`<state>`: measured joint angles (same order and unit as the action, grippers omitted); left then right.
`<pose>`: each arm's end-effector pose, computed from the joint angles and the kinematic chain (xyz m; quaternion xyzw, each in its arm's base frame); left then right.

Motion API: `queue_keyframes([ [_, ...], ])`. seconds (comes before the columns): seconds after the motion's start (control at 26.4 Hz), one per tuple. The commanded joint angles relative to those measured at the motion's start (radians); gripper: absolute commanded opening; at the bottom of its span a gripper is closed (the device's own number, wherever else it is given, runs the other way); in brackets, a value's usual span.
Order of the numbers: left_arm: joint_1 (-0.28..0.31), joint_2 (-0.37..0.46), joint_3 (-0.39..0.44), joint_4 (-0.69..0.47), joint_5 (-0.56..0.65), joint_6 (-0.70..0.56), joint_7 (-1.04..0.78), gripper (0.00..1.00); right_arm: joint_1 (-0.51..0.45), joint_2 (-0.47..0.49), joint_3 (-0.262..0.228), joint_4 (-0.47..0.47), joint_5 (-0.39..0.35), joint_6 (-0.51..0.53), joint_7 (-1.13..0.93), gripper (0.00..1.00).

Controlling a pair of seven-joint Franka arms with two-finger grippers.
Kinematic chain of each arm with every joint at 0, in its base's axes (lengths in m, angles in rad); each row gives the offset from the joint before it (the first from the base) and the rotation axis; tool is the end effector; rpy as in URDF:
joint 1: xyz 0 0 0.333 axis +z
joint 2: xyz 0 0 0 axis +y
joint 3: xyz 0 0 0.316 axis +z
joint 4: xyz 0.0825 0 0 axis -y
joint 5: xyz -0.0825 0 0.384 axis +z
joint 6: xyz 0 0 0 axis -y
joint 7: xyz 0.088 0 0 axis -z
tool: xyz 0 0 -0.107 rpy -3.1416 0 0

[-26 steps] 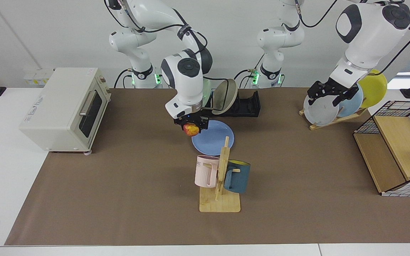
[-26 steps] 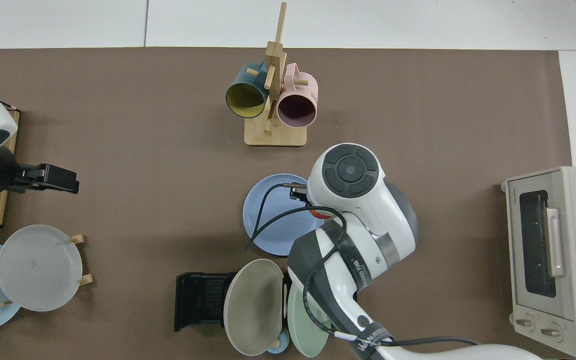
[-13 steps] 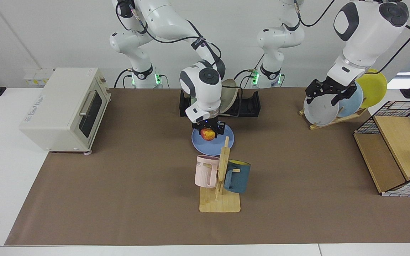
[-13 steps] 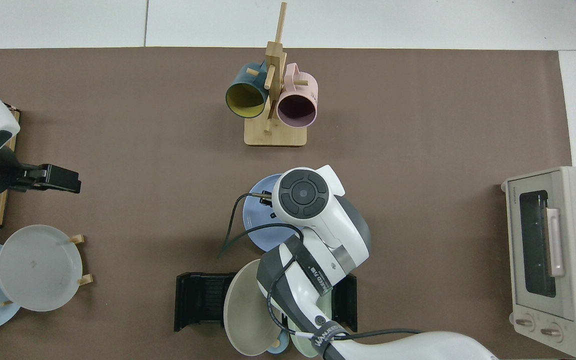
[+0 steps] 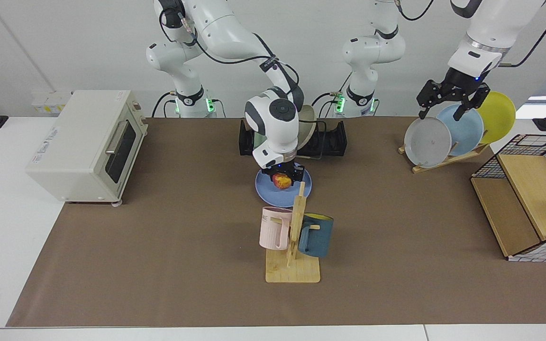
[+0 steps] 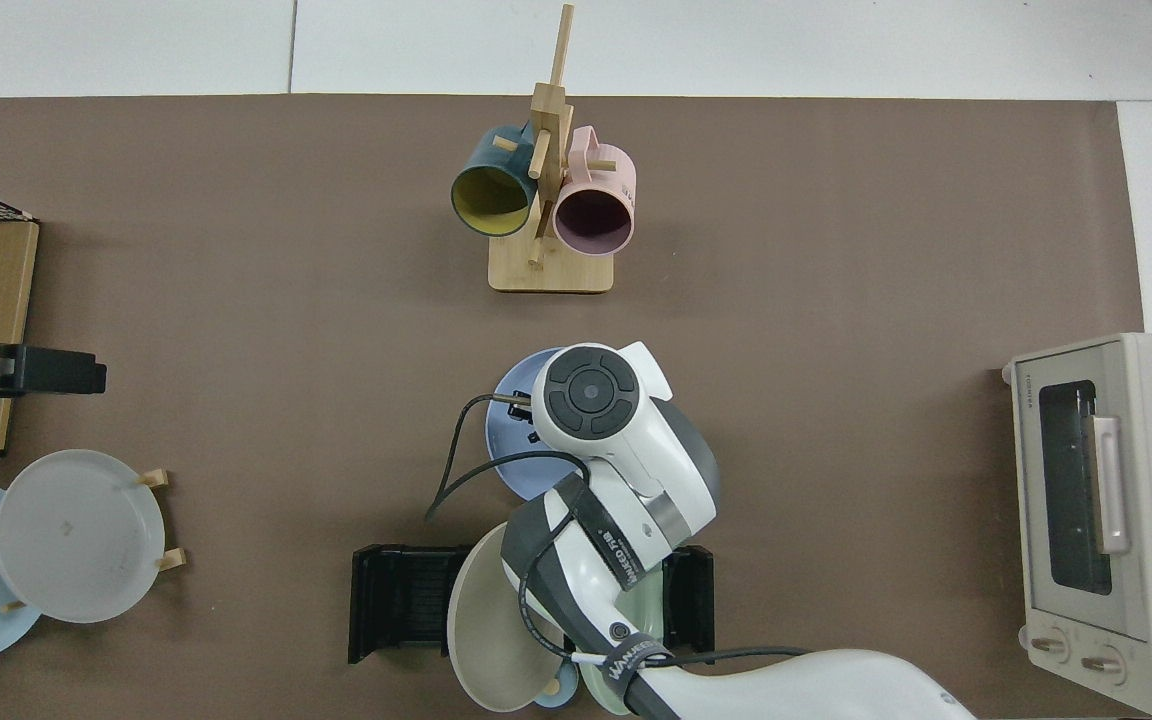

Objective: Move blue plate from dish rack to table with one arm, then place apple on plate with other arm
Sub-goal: 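Release the apple onto the plate and lift the right gripper away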

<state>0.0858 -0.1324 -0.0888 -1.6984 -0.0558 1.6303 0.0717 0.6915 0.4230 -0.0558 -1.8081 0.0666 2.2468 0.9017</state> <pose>0.5185 -0.0104 0.6401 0.9986 -0.0363 0.0326 0.0209 0.5191 0.3888 0.3117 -0.9885 0.1505 0.0042 0.0164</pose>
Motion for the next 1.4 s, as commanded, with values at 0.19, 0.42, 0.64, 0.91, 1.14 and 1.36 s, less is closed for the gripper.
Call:
queue_keyframes([
  [0.19,0.002,-0.003,0.001,-0.009,0.008,-0.010,0.010,1.00,-0.030,-0.024,-0.009,0.027,0.048,-0.055,0.000,1.00],
  [0.42,0.002,-0.003,-0.002,-0.009,0.008,-0.009,0.010,1.00,-0.122,-0.113,-0.016,0.076,0.064,-0.177,-0.194,1.00],
  [0.64,0.002,-0.003,-0.002,-0.009,0.008,-0.009,0.010,1.00,-0.270,-0.181,-0.018,0.049,0.053,-0.223,-0.412,1.00],
  [0.91,0.002,-0.003,-0.002,-0.009,0.008,-0.009,0.010,1.00,-0.457,-0.236,-0.018,-0.033,0.042,-0.216,-0.719,1.00],
  [1.14,0.002,-0.003,-0.002,-0.009,0.008,-0.009,0.010,1.00,-0.587,-0.262,-0.018,-0.036,0.042,-0.202,-0.799,1.00],
  [1.36,0.002,-0.003,-0.002,-0.009,0.008,-0.009,0.010,1.00,-0.623,-0.309,-0.019,0.045,0.006,-0.314,-0.804,1.00],
])
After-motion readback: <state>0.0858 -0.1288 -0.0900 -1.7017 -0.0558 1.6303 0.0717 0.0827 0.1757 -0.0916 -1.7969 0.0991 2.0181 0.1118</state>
